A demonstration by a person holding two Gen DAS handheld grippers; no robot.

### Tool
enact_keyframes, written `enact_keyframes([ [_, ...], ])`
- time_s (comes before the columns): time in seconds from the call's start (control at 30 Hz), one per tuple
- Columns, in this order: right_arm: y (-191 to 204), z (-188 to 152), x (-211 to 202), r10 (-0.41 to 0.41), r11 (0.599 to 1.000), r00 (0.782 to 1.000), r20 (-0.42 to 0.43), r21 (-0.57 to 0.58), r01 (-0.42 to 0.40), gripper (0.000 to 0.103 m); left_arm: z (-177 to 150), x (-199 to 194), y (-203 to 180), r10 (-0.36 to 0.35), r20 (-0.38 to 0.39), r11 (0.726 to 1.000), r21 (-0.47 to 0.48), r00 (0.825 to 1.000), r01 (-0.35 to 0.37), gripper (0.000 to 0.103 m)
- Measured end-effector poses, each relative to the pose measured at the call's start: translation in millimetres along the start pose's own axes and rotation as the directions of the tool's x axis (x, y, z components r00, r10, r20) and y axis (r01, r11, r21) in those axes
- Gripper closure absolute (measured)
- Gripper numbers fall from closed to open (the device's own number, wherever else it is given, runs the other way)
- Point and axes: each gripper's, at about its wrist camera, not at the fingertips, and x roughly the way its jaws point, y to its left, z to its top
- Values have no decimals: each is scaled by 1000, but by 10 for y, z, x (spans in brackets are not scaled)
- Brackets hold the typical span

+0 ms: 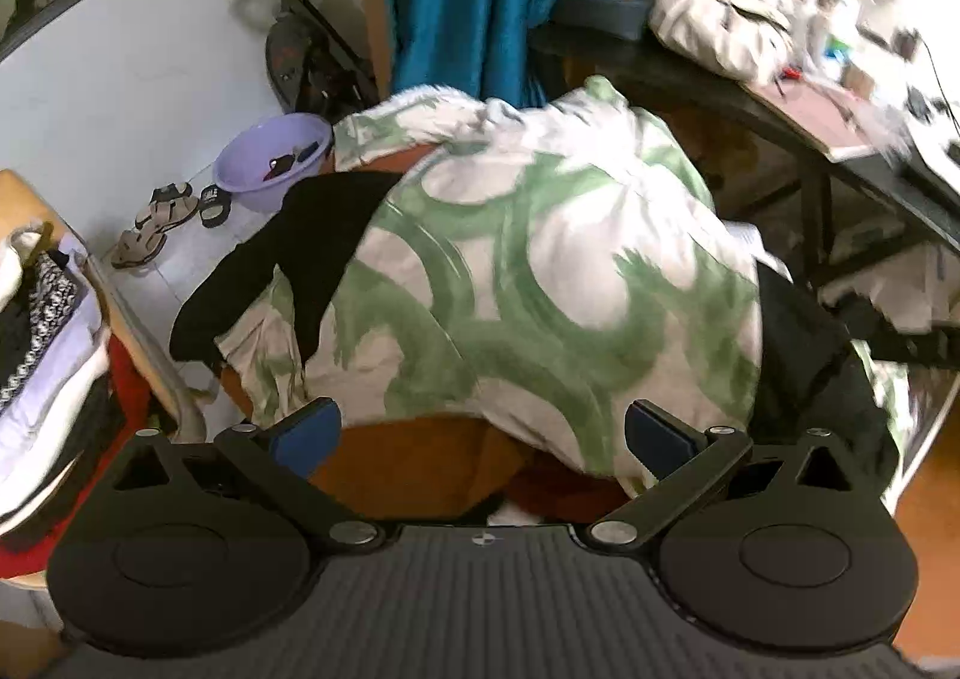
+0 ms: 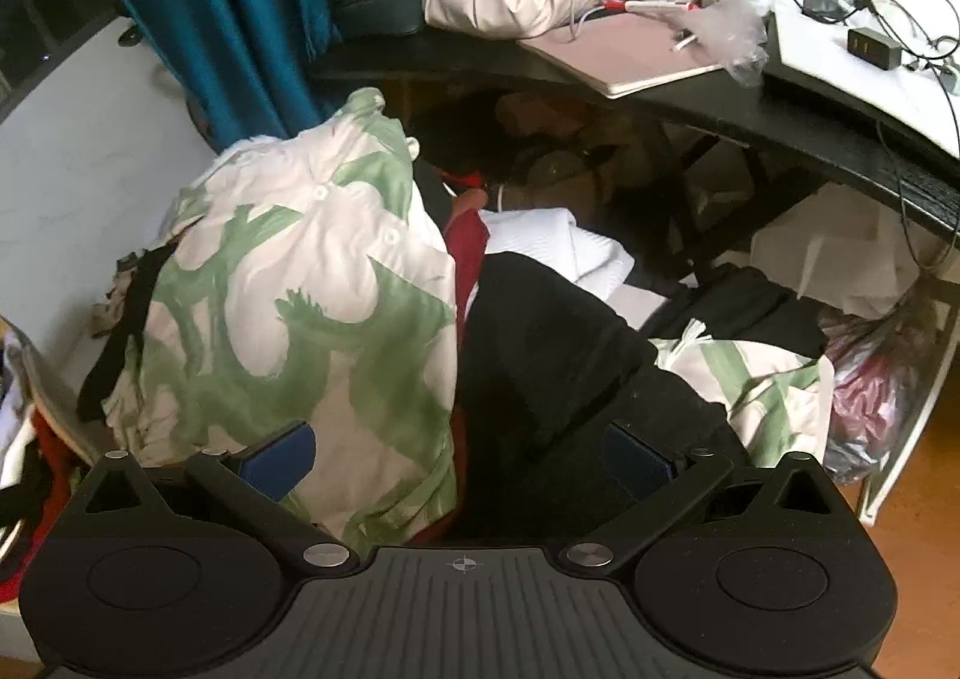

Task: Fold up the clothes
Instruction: 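Lower both grippers onto the white-and-green patterned shirt on the pile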

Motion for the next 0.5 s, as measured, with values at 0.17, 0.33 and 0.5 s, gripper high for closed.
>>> enact_keyframes([
  [0.17, 416, 212, 171, -11, 998, 1000, 8, -58, 11, 1, 315, 566, 530, -74, -16, 997, -26, 997, 74, 0],
  [0.33, 951, 516, 507, -98, 993, 993, 62, -66, 102, 1, 792, 1310, 1088, -200, 7, 979, -27, 980, 200, 0],
  [0.5, 1280, 804, 1024, -271, 961, 962, 13, 50, 270, 2, 1234, 2127, 1469, -323, 2, 946, 18, 946, 323, 0],
])
